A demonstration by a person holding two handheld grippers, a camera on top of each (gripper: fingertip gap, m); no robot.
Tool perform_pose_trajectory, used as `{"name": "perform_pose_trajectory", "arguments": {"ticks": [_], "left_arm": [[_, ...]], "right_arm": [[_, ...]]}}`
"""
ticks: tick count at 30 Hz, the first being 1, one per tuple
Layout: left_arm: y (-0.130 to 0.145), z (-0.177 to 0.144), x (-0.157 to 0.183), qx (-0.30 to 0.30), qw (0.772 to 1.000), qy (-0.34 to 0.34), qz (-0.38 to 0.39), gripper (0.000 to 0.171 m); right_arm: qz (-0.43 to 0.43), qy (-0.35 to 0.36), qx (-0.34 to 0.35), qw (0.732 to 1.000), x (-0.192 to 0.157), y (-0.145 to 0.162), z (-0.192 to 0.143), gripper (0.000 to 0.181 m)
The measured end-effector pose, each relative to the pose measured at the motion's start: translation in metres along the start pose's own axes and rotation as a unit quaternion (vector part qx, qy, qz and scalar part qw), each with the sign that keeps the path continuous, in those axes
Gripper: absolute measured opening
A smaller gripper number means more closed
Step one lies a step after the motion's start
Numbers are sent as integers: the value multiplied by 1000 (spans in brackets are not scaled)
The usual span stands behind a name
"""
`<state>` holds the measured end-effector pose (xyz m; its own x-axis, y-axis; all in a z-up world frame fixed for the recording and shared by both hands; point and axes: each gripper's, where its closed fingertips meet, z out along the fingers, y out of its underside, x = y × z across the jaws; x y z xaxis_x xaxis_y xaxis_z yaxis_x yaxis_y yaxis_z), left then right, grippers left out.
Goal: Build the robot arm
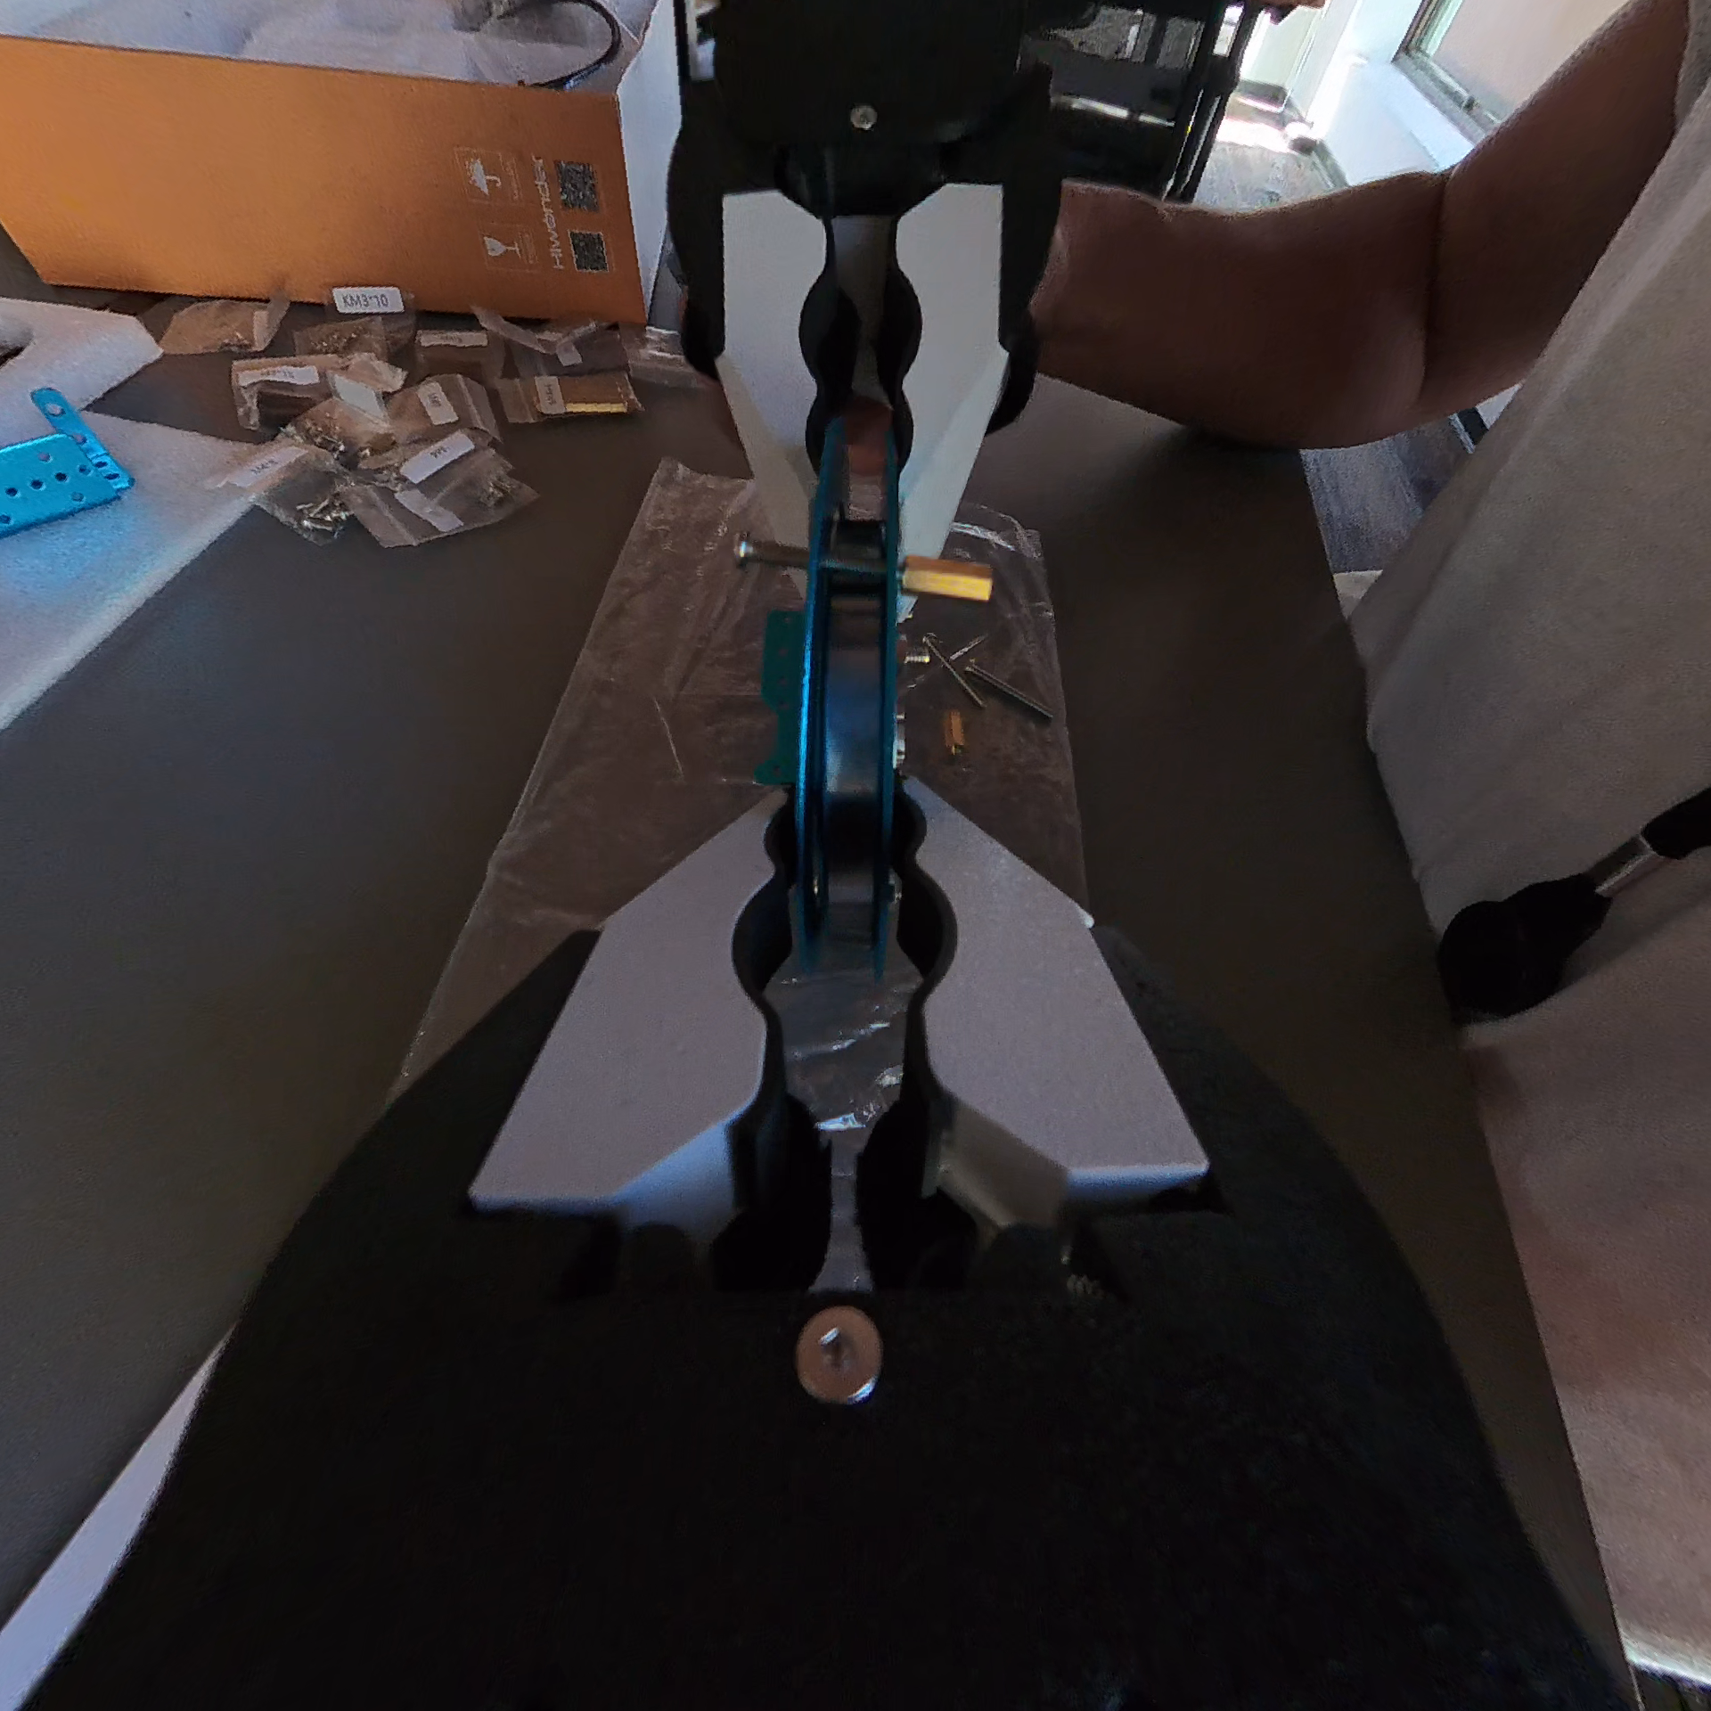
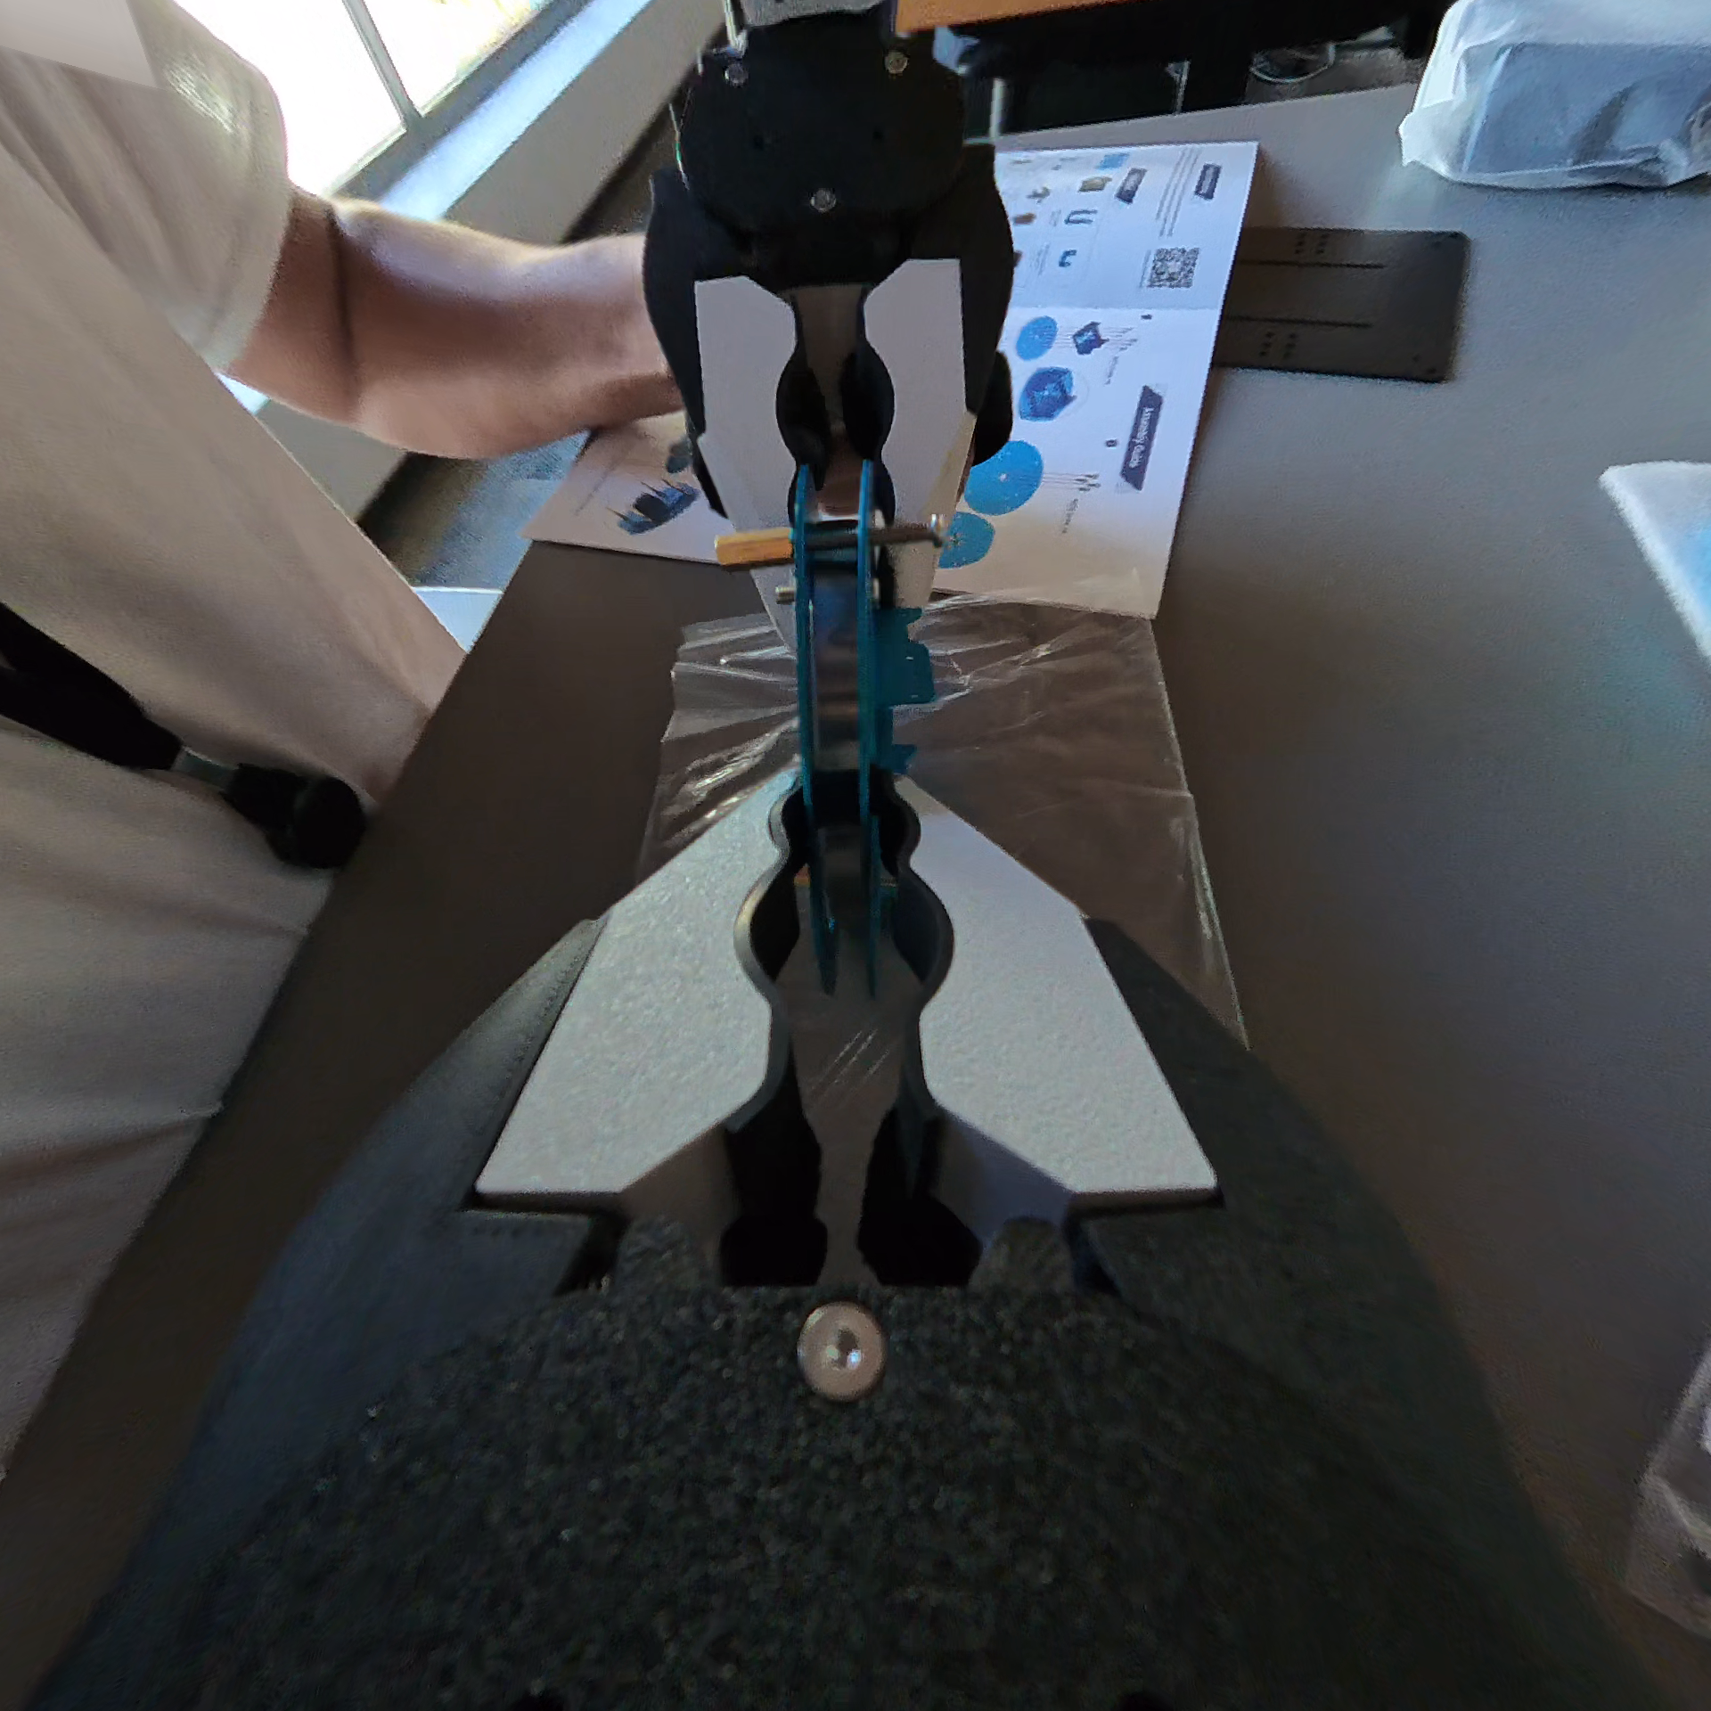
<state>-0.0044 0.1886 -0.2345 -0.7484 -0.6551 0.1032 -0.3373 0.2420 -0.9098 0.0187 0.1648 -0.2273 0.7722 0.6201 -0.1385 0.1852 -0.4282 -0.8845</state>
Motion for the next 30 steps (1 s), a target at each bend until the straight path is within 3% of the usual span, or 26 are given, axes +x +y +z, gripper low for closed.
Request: {"name": "perform_pose_trajectory", "arguments": {"ticks": [4, 8, 10, 12, 14, 17, 19, 21, 24, 27, 30], "left_arm": [[-2, 3, 1, -13, 1000, 0, 11, 16], [-5, 6, 1, -13, 1000, 1, 12, 16], [-7, 8, 1, -13, 1000, 4, 14, 16], [-8, 10, 3, -15, 1000, 8, 24, 16], [-9, 12, 4, -19, 999, 12, 27, 16], [-9, 13, 4, -20, 999, 14, 25, 16], [-9, 13, 4, -20, 999, 17, 21, 16], [-9, 13, 2, -19, 1000, 20, 15, 16], [-9, 13, 0, -20, 1000, 21, -2, 16], [-9, 13, -1, -19, 1000, 15, -14, 16], [-10, 14, 0, -19, 1000, 10, -14, 16]], "right_arm": [[6, -30, 50, 998, -1, -13, -17, 26], [-3, -34, 87, 996, 1, -30, -39, 27], [8, -67, 91, 993, 0, -36, -38, 32], [44, -138, 81, 986, -6, -34, -32, 54], [81, -187, 80, 976, -5, -34, -24, 63], [100, -239, 90, 962, -10, -36, -18, 61], [109, -257, 117, 953, -10, -44, -19, 50], [114, -243, 132, 954, 1, -46, -20, 44], [117, -200, 123, 965, 9, -43, -24, 49], [55, -97, 74, 991, 6, -34, -22, 53], [7, -8, 57, 998, 3, -28, -18, 56]]}}
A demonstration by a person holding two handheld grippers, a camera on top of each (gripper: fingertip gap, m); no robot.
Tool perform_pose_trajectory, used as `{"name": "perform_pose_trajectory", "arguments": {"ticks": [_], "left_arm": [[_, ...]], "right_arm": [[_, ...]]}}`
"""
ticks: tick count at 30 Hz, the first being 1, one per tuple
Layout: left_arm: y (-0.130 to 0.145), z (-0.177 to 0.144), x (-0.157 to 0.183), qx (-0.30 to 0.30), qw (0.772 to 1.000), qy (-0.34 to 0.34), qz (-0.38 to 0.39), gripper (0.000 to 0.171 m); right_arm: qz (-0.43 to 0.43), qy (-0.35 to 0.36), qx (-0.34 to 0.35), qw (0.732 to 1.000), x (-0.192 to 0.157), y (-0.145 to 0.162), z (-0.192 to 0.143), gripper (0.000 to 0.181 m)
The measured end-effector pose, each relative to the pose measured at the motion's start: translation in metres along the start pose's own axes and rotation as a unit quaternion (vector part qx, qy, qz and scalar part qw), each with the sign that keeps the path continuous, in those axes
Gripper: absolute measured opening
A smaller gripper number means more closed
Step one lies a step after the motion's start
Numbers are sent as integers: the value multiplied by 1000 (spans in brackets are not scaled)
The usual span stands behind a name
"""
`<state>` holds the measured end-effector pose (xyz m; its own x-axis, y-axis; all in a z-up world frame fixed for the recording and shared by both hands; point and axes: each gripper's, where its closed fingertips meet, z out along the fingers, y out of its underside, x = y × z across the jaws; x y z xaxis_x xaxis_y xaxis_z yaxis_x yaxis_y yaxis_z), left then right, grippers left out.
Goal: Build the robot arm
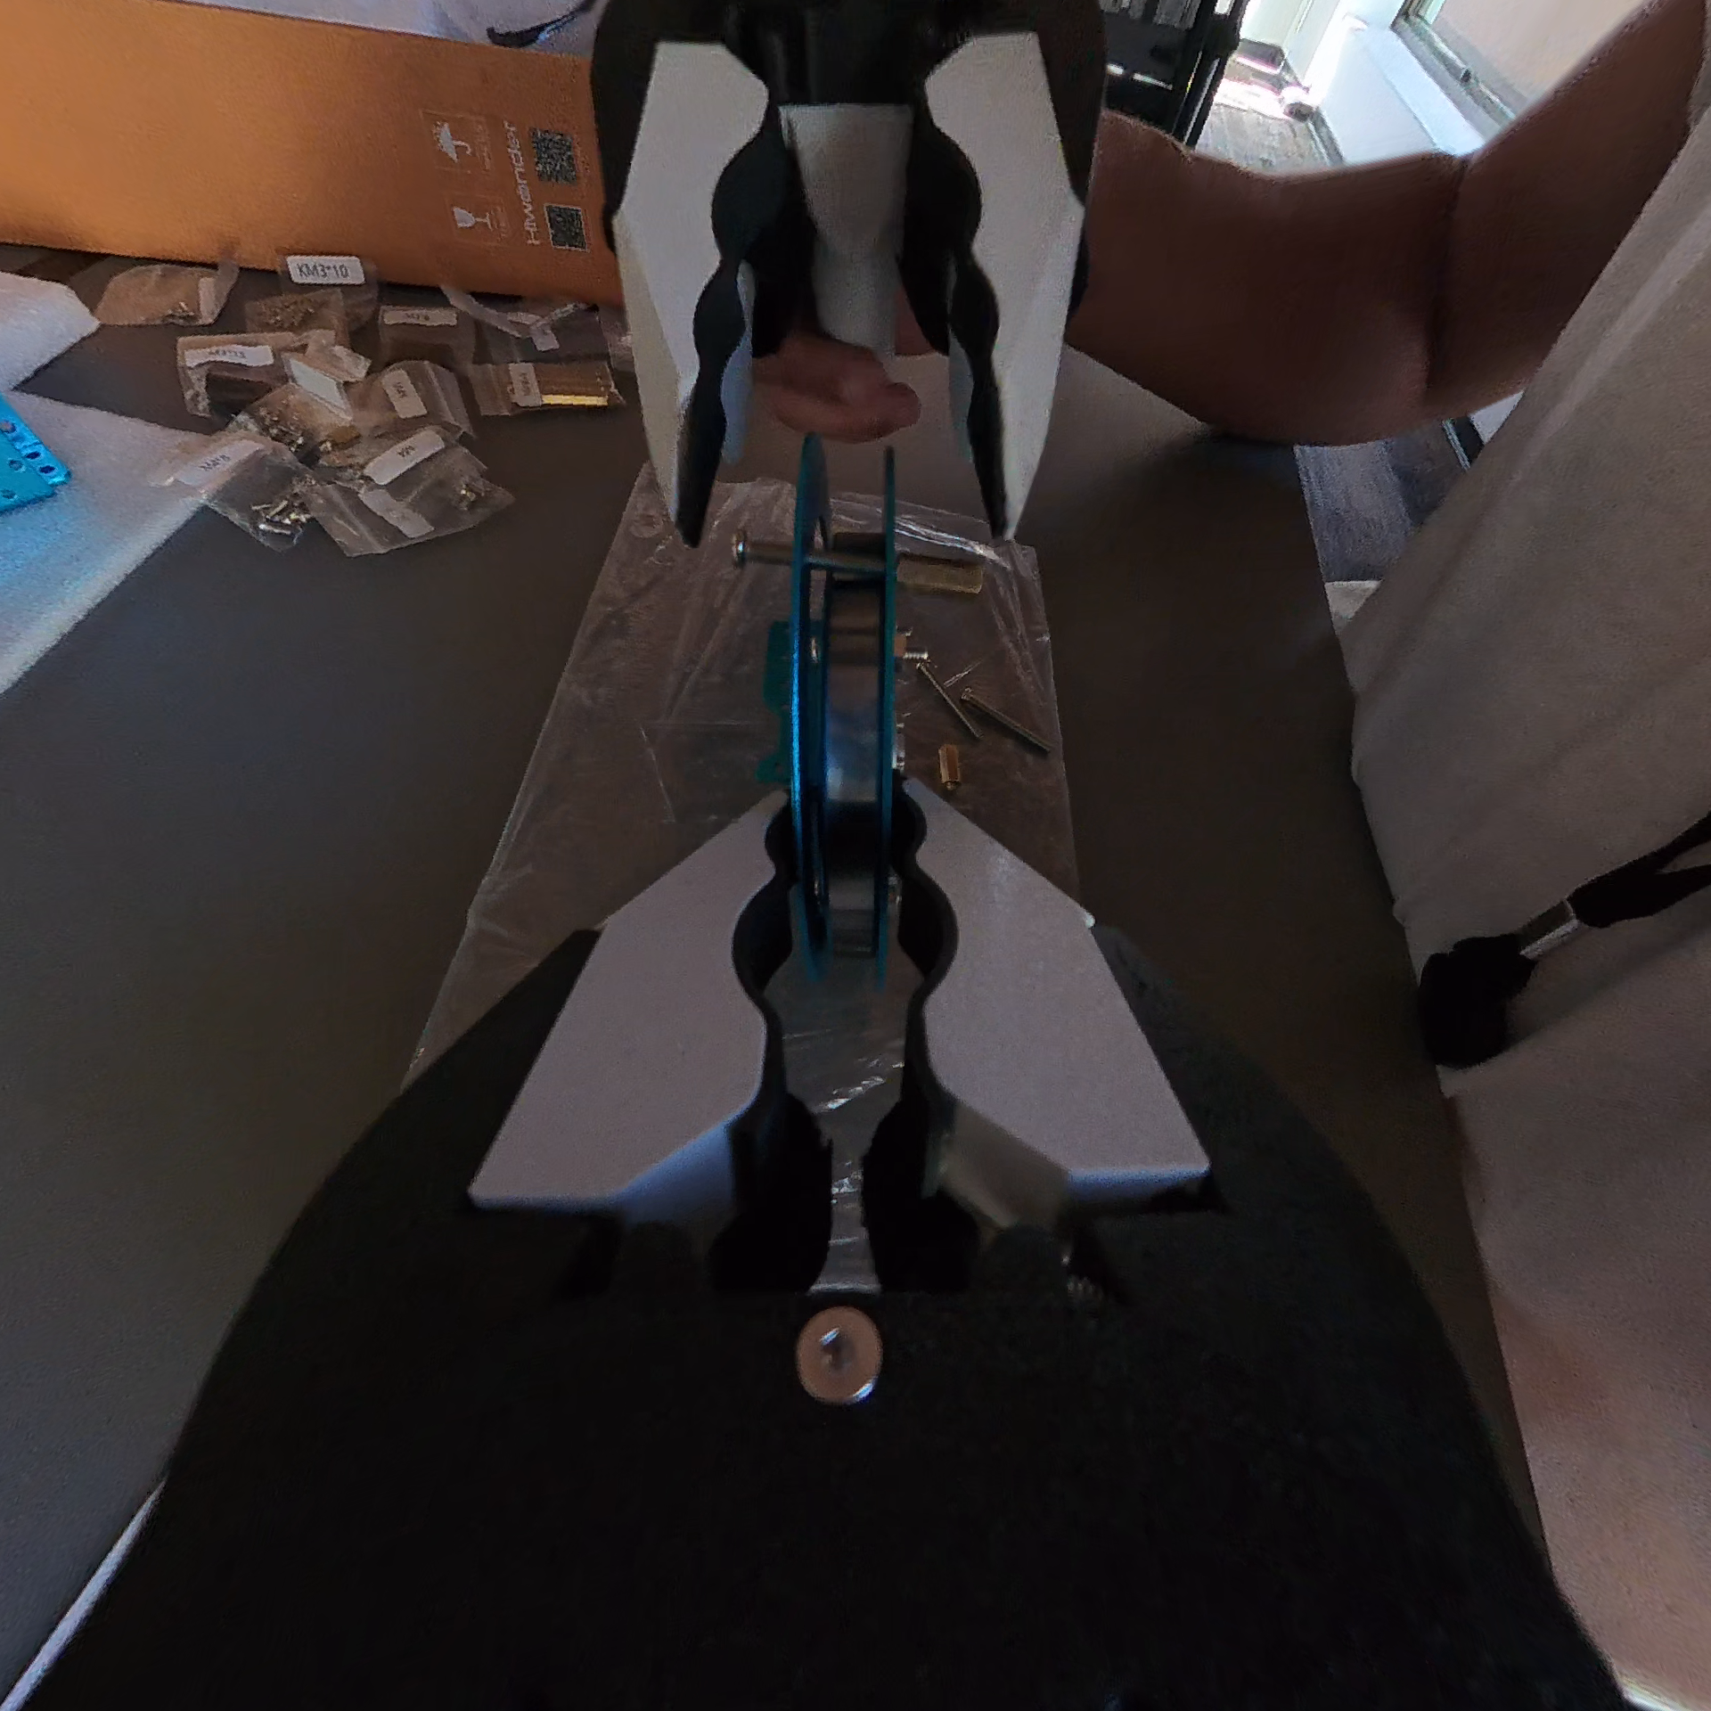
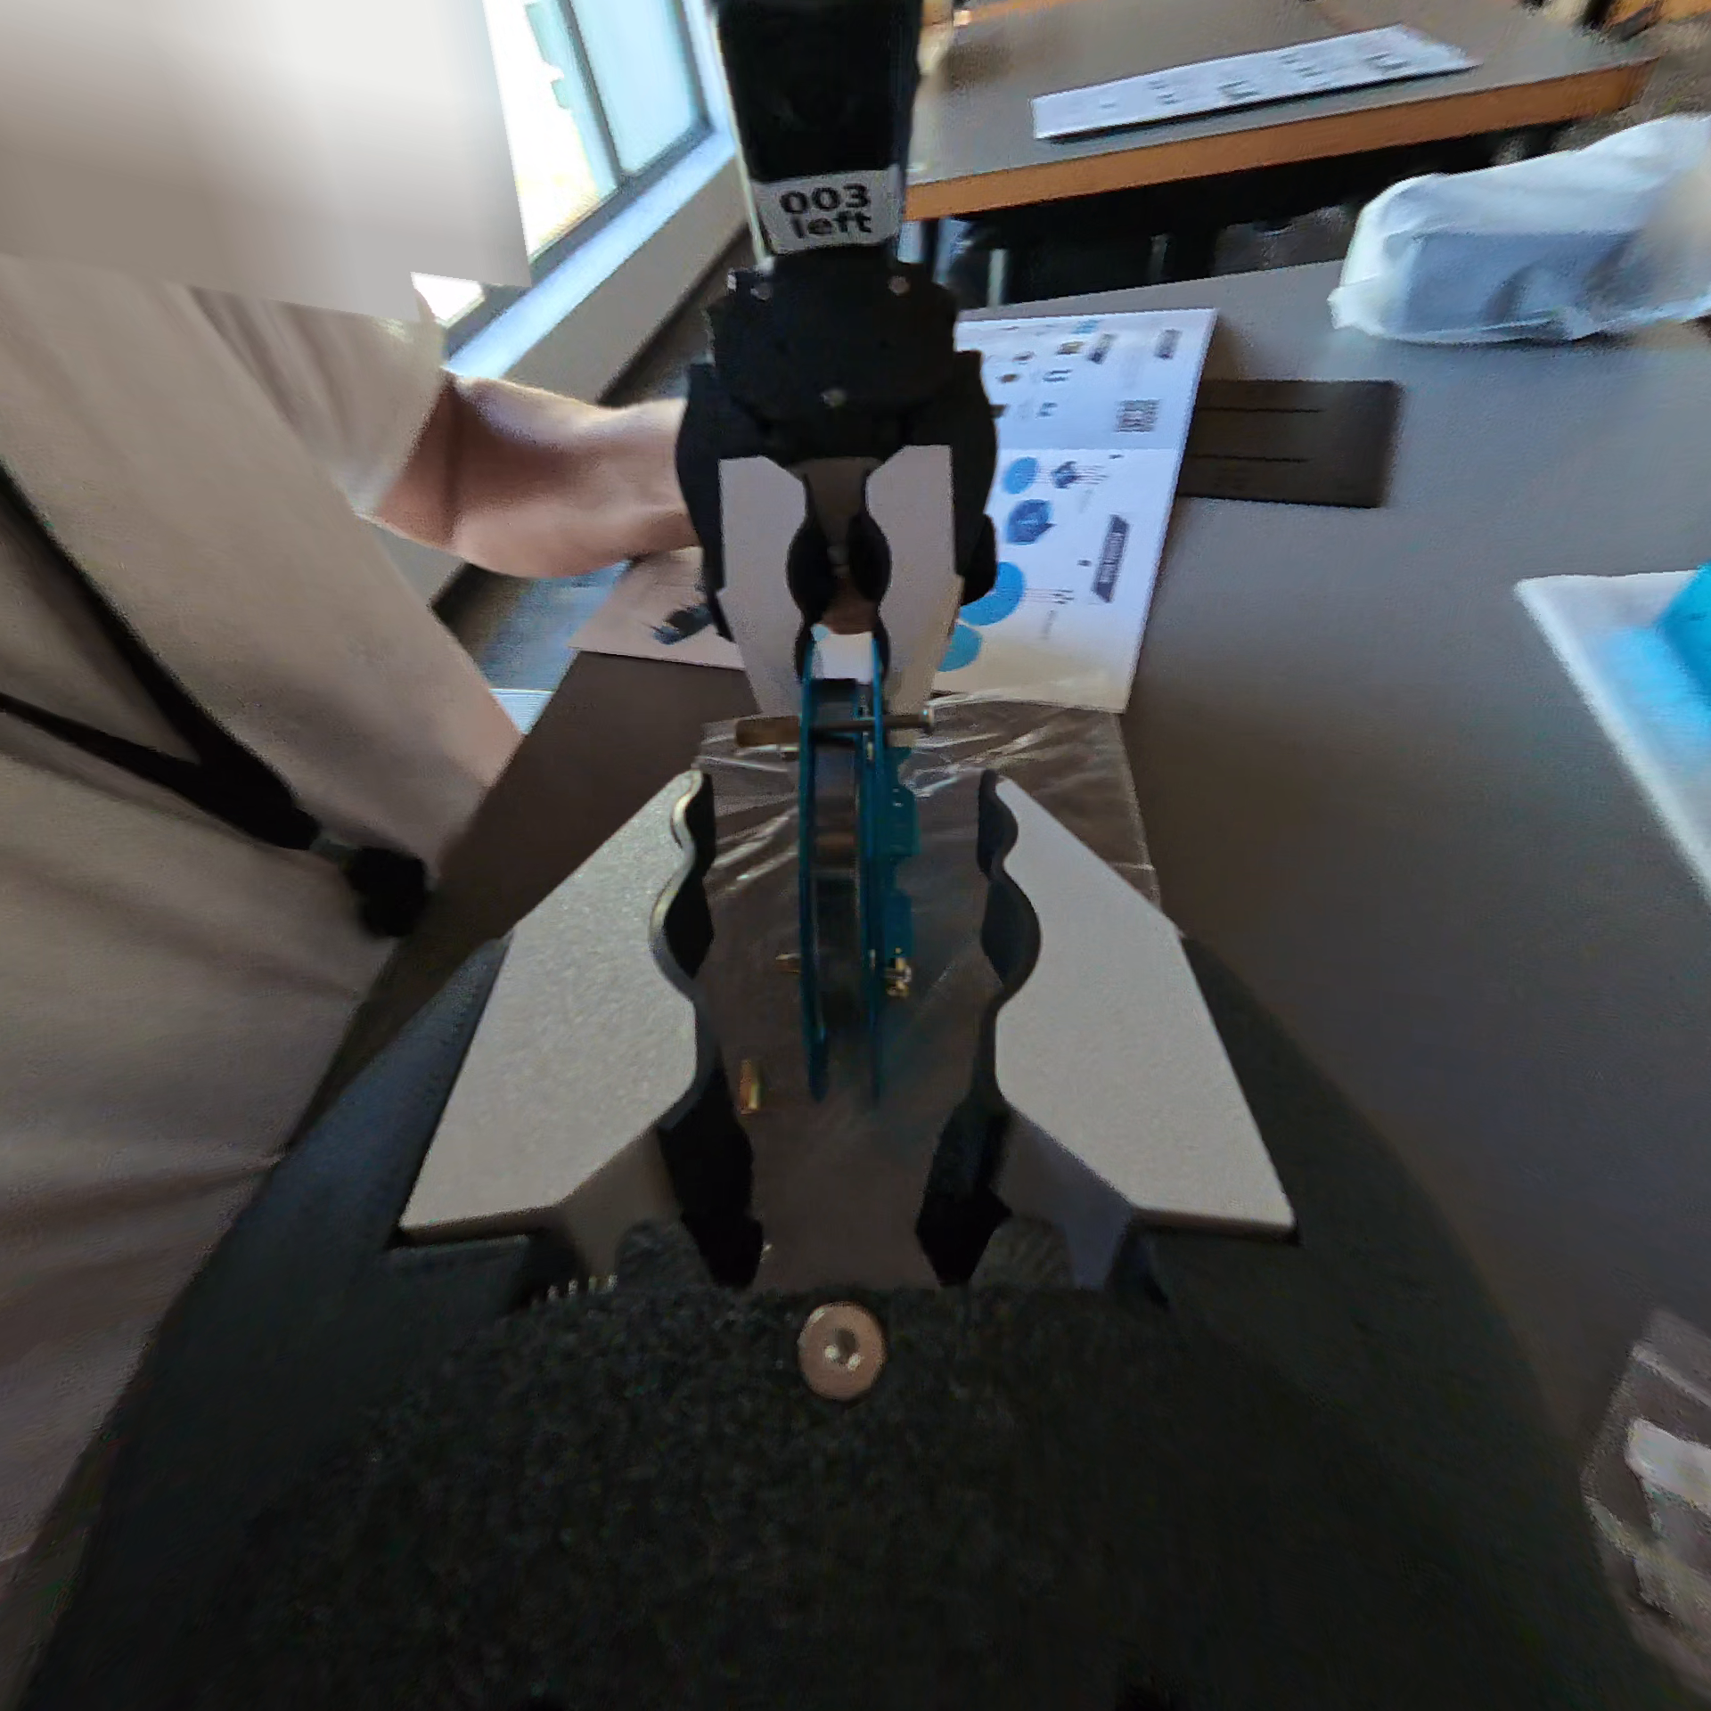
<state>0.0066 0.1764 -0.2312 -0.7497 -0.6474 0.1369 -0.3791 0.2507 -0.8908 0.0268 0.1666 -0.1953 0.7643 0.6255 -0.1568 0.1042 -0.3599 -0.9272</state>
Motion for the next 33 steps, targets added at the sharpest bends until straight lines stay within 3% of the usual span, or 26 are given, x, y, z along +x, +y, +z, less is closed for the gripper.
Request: {"name": "perform_pose_trajectory", "arguments": {"ticks": [4, 7, 10, 24, 29, 31, 33], "left_arm": [[0, 1, 1, -7, 1000, -5, 4, 17], [0, 1, 2, -10, 1000, -8, 4, 17], [0, 0, 2, -9, 1000, -9, -3, 16], [0, 1, 2, -12, 1000, -11, -6, 16], [0, 1, 2, -10, 1000, -11, -7, 16], [0, 1, 2, -11, 1000, -11, -9, 16], [0, 1, 2, -11, 1000, -12, -9, 16]], "right_arm": [[-12, 8, 35, 999, -3, -9, 3, 62], [-59, 2, 18, 998, -9, -6, 11, 62], [-96, 6, 12, 995, -10, -3, 15, 50], [-34, -47, 47, 997, -11, -7, 16, 30], [-18, -32, 64, 997, -11, -14, 6, 52], [-23, -9, 54, 998, -13, -13, 4, 71], [-21, 16, 23, 999, -17, -6, 7, 78]]}}
